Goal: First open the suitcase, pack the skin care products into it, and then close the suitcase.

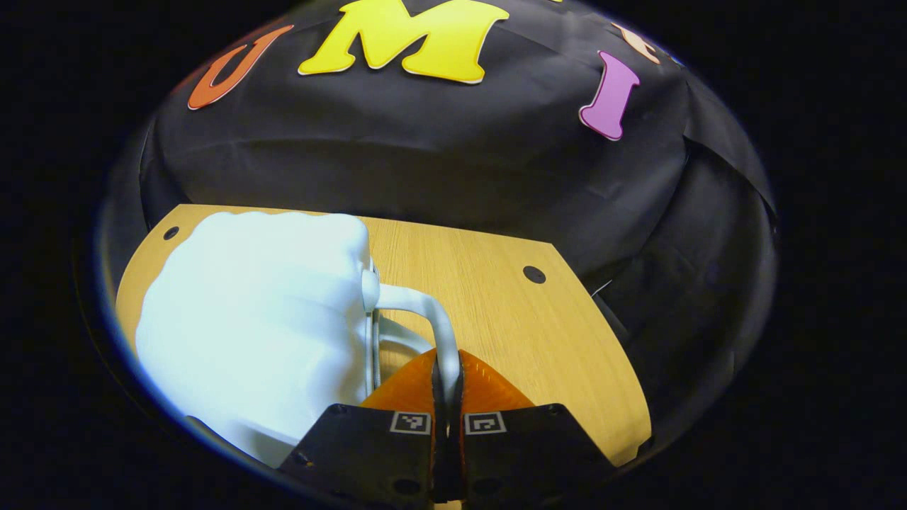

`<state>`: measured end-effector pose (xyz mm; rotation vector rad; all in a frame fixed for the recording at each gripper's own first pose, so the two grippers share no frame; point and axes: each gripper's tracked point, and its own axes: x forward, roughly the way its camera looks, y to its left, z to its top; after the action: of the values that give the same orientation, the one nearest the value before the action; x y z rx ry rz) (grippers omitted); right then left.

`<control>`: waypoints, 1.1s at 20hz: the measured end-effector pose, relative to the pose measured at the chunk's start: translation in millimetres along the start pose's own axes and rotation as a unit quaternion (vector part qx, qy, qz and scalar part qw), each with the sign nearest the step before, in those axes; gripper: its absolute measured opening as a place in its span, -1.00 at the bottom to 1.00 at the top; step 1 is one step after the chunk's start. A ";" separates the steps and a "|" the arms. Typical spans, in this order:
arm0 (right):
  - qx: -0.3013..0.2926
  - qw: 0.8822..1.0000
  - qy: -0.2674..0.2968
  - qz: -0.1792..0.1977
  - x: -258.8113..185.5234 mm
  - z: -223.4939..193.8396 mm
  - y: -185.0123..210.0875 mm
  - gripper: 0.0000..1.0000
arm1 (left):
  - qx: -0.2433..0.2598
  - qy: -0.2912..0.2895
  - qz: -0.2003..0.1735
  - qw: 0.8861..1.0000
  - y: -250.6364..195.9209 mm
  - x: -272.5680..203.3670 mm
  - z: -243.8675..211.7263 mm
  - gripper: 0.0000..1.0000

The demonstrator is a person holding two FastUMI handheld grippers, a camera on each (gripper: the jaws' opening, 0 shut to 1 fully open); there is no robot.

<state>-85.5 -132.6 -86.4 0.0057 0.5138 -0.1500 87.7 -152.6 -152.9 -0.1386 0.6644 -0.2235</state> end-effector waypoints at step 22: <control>0.034 0.996 -0.069 0.038 20.9 56.6 37.5 0.40 | 0.127 -0.152 0.043 0.979 -66.1 -71.0 57.7 0.99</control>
<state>-34.4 -101.0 -48.6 0.0804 0.3692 -0.0916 58.8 -195.6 -52.5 0.1001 0.3319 -0.1977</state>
